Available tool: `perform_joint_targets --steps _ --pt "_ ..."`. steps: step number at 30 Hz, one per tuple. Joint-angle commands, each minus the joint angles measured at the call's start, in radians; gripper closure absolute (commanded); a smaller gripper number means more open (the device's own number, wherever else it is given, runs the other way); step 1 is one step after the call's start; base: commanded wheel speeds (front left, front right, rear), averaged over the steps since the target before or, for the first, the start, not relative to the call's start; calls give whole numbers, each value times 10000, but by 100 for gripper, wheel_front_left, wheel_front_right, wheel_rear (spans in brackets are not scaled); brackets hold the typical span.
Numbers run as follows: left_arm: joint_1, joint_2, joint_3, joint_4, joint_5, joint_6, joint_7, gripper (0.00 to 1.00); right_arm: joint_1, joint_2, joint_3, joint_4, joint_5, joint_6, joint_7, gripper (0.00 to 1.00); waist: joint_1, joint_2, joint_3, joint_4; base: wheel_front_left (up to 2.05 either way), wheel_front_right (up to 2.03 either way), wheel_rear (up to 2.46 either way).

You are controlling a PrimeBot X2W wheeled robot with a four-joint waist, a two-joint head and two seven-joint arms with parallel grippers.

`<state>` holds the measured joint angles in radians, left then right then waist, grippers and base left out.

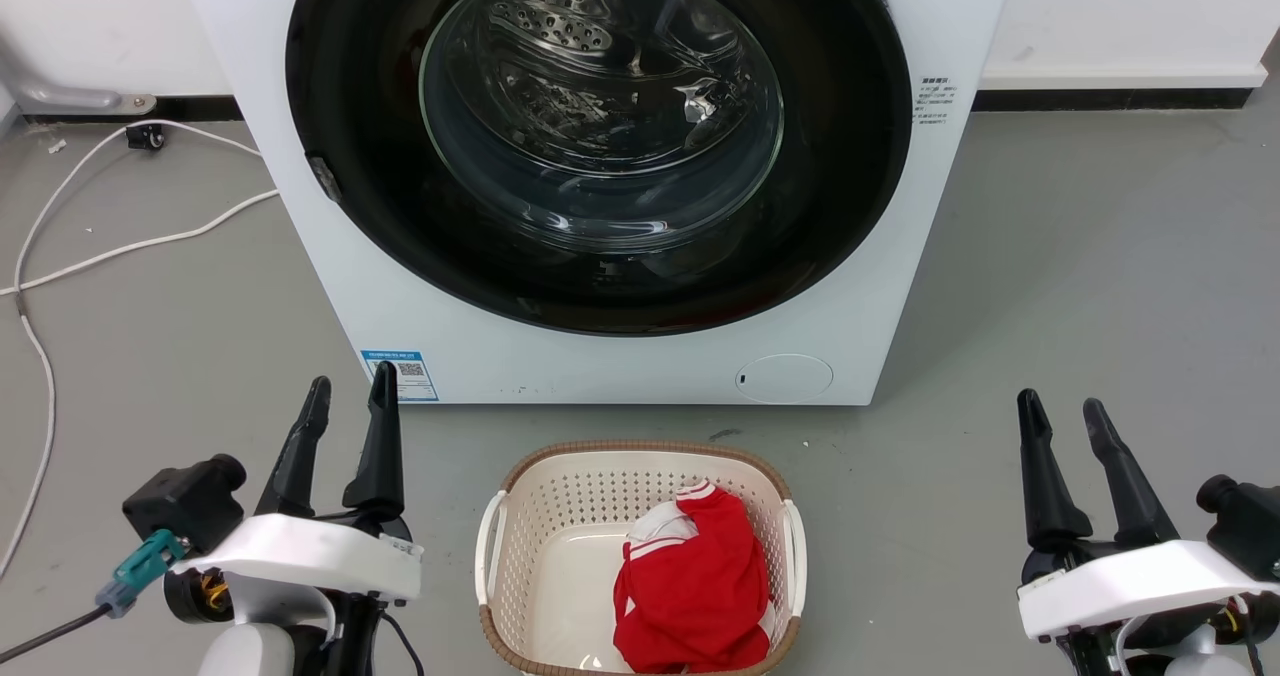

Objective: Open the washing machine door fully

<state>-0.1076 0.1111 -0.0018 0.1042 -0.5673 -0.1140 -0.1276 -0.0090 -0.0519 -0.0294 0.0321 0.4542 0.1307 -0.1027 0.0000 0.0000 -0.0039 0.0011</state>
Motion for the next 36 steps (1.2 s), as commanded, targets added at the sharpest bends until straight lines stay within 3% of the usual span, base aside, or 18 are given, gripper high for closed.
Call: perform_joint_targets --steps 1,36 --pt "-194 68 -71 -88 288 35 -97 0 31 -3 25 -99 -269 0 -62 0 0 0 0 -2 0 0 0" --pt "-251 501 -886 114 3560 328 -917 0 262 16 142 -180 -3466 -1 -384 0 0 0 17 -20 0 0 0"
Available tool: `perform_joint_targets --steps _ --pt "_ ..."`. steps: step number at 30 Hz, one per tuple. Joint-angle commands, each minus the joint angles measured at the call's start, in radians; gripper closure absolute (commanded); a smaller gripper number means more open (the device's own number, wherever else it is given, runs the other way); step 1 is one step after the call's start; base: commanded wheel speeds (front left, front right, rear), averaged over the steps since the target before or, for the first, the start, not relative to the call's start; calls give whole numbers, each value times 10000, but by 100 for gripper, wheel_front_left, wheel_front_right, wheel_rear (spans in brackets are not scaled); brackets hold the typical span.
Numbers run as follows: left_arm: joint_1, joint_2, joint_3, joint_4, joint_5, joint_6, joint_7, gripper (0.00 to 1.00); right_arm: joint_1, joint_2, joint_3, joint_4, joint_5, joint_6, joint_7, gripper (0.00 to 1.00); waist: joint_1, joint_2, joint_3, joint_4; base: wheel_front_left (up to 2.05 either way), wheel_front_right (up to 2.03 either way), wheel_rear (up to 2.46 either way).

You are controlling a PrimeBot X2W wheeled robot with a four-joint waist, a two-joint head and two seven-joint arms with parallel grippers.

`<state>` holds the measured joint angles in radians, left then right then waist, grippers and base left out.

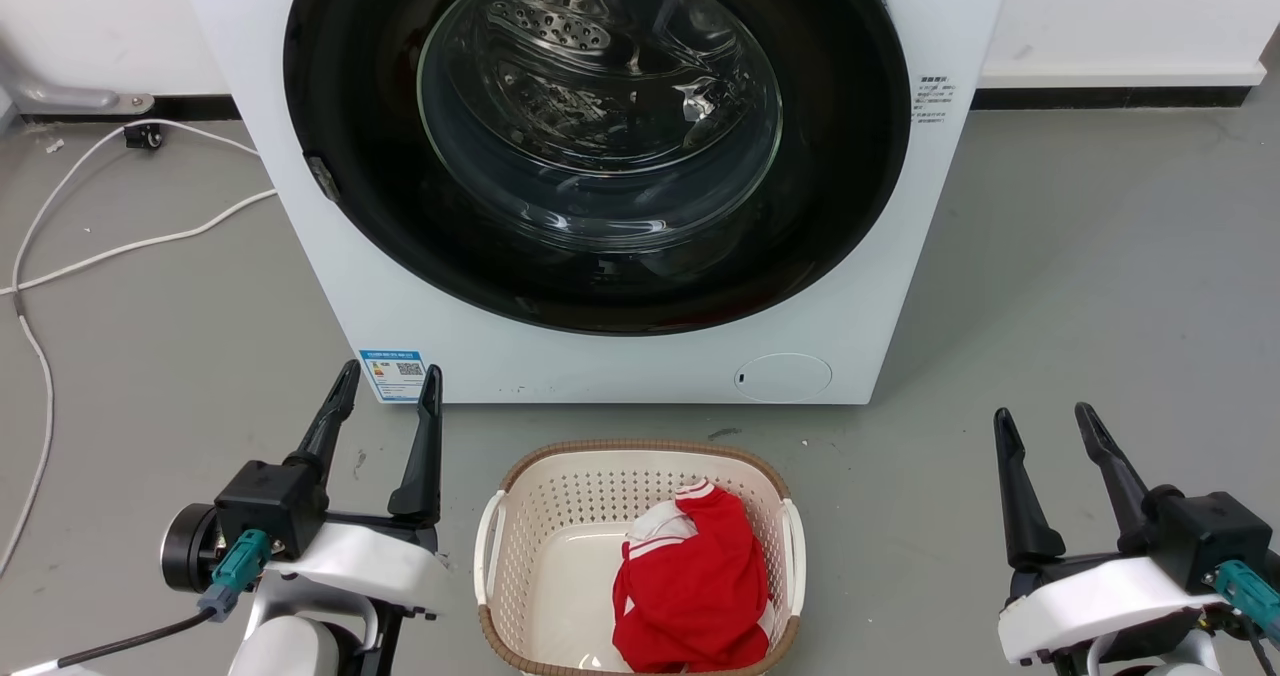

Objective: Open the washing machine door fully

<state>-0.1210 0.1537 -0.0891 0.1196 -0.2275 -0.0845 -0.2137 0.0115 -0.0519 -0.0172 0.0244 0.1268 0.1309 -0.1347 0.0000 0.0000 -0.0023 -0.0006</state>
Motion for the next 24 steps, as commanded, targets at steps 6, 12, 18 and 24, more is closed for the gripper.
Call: perform_joint_targets --steps 6,12,18,24 --pt "-87 20 41 49 432 32 -178 0 91 19 48 -120 -598 -3 -160 0 0 0 1 -8 0 0 0" --pt "-14 -67 131 99 693 4 -292 0 85 23 75 -150 -1024 -3 -248 0 0 0 0 -6 0 0 0" --pt "70 -148 184 146 1000 -37 -403 0 148 26 105 -178 -1413 -3 -336 0 0 0 -4 -7 0 0 0" --pt "103 -209 203 199 1347 -83 -502 0 188 29 133 -214 -1801 -3 -403 0 0 0 0 -21 0 0 0"
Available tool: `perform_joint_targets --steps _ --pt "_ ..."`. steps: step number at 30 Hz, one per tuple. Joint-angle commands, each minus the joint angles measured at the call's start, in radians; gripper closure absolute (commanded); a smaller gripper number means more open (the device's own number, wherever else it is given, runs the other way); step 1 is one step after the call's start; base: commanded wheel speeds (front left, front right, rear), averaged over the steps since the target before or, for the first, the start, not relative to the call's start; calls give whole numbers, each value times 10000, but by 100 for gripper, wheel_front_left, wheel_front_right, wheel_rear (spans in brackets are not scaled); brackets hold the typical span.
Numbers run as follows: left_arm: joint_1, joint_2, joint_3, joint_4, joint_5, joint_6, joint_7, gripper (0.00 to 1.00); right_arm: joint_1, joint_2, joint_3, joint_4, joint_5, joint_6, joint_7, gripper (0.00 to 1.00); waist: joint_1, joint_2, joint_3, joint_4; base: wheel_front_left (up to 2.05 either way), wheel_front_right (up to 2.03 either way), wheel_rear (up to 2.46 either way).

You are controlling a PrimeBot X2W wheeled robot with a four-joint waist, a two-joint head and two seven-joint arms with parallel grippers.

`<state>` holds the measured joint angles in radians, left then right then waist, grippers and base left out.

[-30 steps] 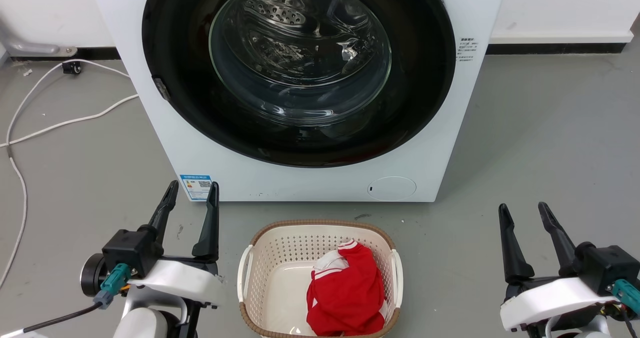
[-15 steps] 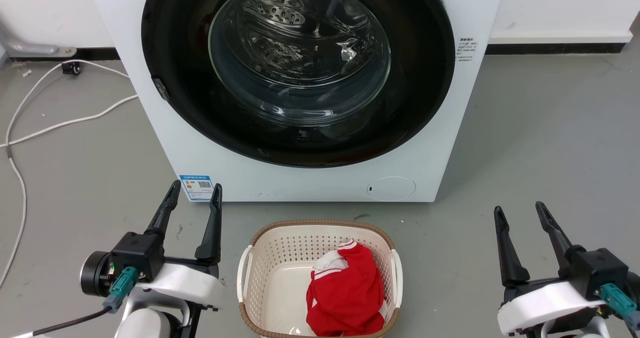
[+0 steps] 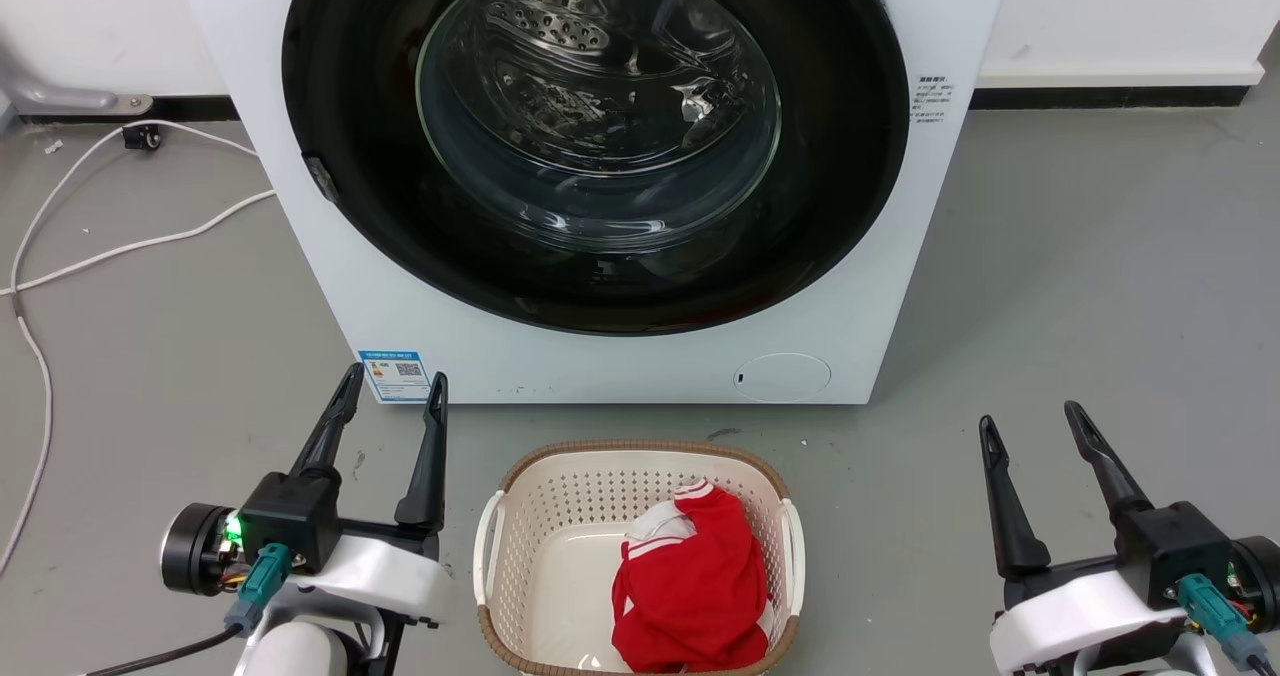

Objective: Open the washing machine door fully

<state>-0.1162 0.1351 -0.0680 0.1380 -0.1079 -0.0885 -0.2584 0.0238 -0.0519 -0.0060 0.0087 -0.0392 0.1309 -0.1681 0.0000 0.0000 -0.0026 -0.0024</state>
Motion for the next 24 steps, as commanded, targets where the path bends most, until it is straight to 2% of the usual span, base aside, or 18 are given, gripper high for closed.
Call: perform_joint_targets --steps 1,20,21,22,23,24 --pt "64 -39 0 27 197 -50 -81 0 74 30 27 -62 -216 -3 -85 0 0 0 3 -8 0 0 0" --pt "46 -204 220 175 210 -156 -74 0 -22 30 0 19 1 -3 -14 0 0 0 20 -14 0 0 0" --pt "36 -208 224 181 213 -143 -74 0 -31 30 6 30 53 -3 3 68 0 0 22 -15 0 0 0" --pt "27 -213 232 180 217 -146 -74 0 -44 30 19 30 80 -3 -4 93 0 0 25 -15 0 0 0" --pt "19 -218 246 181 222 -151 -74 0 -55 30 36 28 109 -3 -24 100 0 0 29 -15 0 0 0" --pt "16 -226 254 182 229 -156 -72 0 -61 30 47 30 132 -3 -36 100 0 0 32 -17 0 0 0"
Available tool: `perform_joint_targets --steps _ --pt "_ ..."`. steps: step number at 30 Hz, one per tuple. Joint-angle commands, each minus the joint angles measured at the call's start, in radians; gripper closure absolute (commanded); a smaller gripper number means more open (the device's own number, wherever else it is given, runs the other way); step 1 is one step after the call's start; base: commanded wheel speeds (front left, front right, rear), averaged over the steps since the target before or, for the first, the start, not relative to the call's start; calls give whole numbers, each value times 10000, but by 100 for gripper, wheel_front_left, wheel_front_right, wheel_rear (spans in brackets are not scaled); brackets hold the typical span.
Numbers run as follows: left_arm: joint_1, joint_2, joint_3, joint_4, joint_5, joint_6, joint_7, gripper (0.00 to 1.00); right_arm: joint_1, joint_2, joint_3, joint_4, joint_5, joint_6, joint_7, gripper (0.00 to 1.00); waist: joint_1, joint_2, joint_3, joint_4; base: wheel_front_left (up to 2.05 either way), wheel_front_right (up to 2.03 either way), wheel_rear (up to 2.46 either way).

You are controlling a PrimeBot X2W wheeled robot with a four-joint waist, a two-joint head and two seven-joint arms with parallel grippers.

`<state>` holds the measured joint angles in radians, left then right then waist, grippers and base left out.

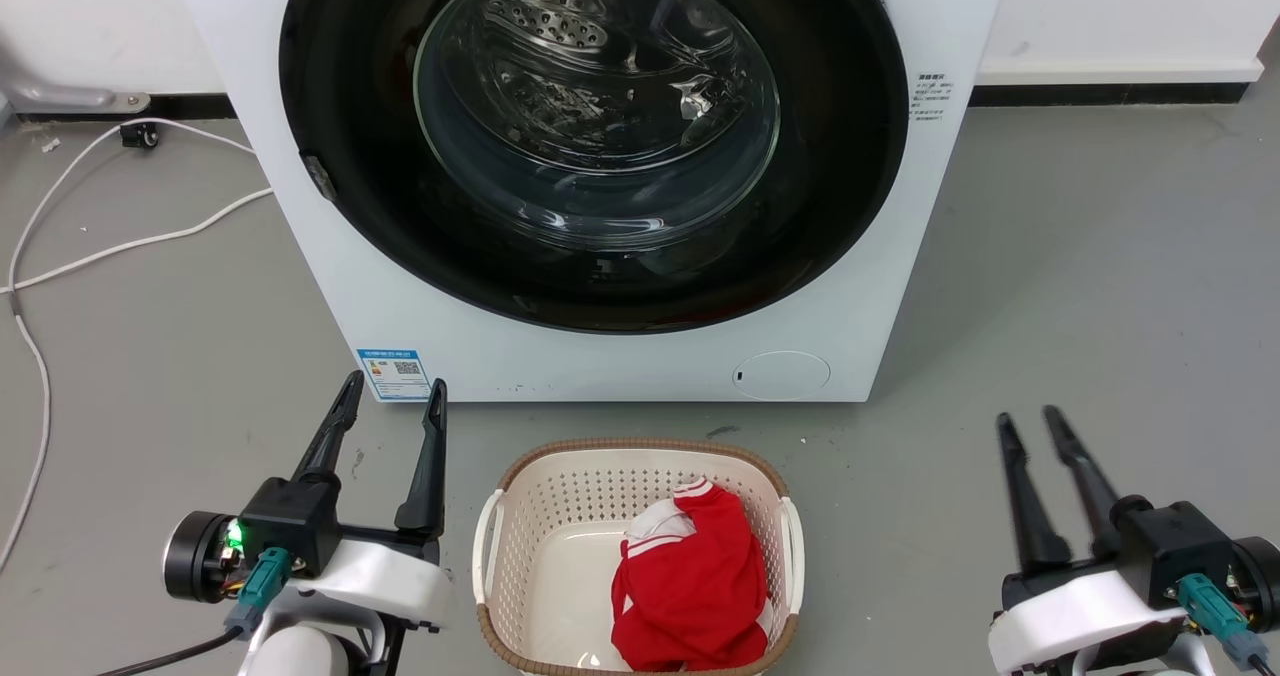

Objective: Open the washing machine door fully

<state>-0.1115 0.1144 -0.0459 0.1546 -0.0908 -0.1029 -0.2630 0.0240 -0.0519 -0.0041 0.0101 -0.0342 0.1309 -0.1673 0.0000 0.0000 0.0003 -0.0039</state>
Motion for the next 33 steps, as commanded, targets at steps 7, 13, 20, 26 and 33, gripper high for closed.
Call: perform_joint_targets --steps 7,13,20,26,33 --pt "7 -67 115 5 69 -19 -28 0 -167 30 -7 -57 978 -5 -361 100 0 0 16 -21 0 0 0" --pt "-7 -86 143 4 108 -47 -28 0 -330 29 -343 269 4255 -3 -708 100 0 0 23 -24 0 0 0" --pt "-131 -114 181 -79 120 -88 -26 0 -1182 24 -389 754 9839 -3 -939 100 0 0 163 -25 0 0 0" --pt "-353 -130 266 -176 77 -95 -26 0 -2641 21 -950 1243 13942 -3 -751 100 0 0 526 -48 0 0 0" --pt "-746 -143 364 -360 49 -132 -26 0 -5261 -710 -1982 2943 16099 -2 584 100 0 0 1164 -29 0 0 0"
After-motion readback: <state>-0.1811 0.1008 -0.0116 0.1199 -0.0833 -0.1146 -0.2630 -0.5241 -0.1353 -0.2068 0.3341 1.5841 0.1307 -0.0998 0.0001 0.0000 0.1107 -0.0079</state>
